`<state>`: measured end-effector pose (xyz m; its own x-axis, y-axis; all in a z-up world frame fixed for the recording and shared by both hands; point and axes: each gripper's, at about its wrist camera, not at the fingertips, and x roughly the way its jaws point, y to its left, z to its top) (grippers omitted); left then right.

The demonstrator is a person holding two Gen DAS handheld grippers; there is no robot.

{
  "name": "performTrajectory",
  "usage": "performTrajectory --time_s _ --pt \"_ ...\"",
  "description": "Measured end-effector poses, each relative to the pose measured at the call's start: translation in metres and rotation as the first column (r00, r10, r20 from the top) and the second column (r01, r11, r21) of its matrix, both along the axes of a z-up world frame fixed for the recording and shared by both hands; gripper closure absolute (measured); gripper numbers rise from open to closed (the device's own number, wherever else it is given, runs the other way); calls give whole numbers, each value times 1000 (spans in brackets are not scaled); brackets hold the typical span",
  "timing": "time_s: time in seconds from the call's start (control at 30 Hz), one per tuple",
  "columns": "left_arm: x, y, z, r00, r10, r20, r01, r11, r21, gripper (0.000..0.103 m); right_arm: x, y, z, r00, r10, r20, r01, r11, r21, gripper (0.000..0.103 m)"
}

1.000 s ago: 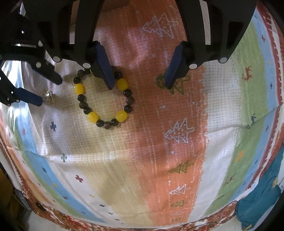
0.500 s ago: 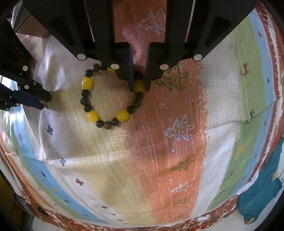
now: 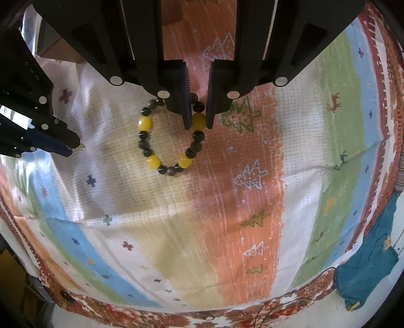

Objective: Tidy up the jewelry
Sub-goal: 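Grasp the yellow-black bead bracelet with left gripper while right gripper grasps the gold charm, then carry the yellow-black bracelet with left gripper while right gripper carries the charm to the tin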

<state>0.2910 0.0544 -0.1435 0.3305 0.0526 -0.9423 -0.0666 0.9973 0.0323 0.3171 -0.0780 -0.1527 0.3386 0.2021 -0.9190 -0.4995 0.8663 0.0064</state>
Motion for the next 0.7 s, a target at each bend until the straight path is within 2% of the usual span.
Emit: performTrajectory --time_s 0.63,0.7 --pt "-23 -12 49 994 25 103 -22 999 -36 92 -30 -8 27 999 -8 49 7 1000 31 91" --pt "-26 -11 54 994 27 108 -21 998 -59 92 -33 -9 31 998 -9 56 7 999 34 91"
